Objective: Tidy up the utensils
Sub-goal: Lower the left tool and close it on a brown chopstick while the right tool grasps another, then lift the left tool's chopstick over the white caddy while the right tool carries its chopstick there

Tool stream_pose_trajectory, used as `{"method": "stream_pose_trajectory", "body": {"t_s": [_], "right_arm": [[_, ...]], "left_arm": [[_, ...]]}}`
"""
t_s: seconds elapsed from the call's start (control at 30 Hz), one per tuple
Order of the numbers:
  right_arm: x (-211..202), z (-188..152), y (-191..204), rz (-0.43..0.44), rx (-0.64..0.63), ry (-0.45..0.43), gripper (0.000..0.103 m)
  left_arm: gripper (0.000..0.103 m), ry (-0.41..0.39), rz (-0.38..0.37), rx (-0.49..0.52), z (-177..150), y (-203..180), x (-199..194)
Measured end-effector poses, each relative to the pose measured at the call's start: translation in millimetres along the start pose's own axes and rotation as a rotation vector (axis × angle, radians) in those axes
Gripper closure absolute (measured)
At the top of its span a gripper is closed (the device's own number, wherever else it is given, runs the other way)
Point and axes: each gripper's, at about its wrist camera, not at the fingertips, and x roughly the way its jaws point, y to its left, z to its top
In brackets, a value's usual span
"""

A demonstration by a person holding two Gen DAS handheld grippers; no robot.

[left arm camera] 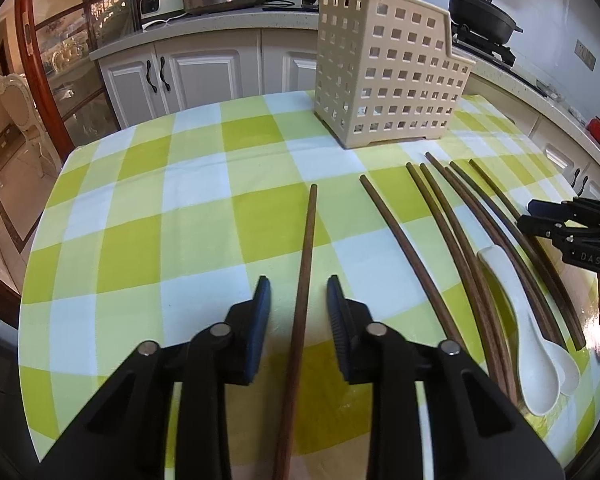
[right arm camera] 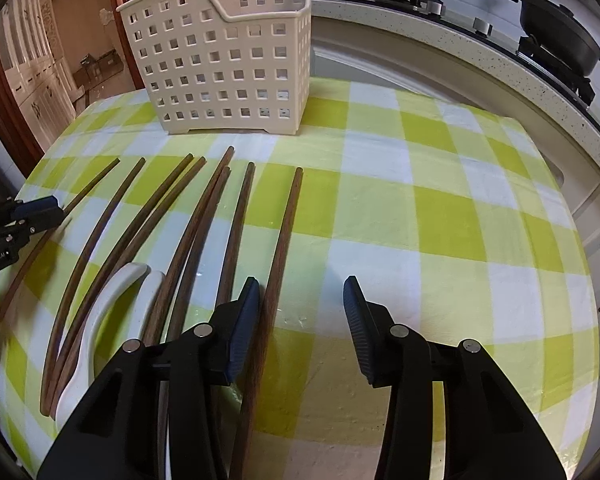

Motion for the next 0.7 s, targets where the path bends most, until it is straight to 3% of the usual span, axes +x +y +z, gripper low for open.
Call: {"method": "stream_pose_trajectory", "body": {"t_s": [0.2, 0.43, 0.57, 0.7], "right_arm": [[3, 4, 4, 0.018, -0.011, -0.016, 0.067], [4, 5, 10, 0.028, -0.020, -0.045, 0.092], [3, 6, 6, 0.049, -0.007, -0.047, 0.095], [-11, 8, 1, 0.060, 0.001, -0.084, 0.095]], "left_arm": [[0.084, 0.014, -0.006, 0.005, 2, 1, 5], [0.097, 0.030, 0.022, 0.026, 11, -4, 12], [0.097, 0.033, 0.016, 0.011, 15, -5, 12], [0.097, -0.013, 0.016, 0.002, 19, -8, -7]]}}
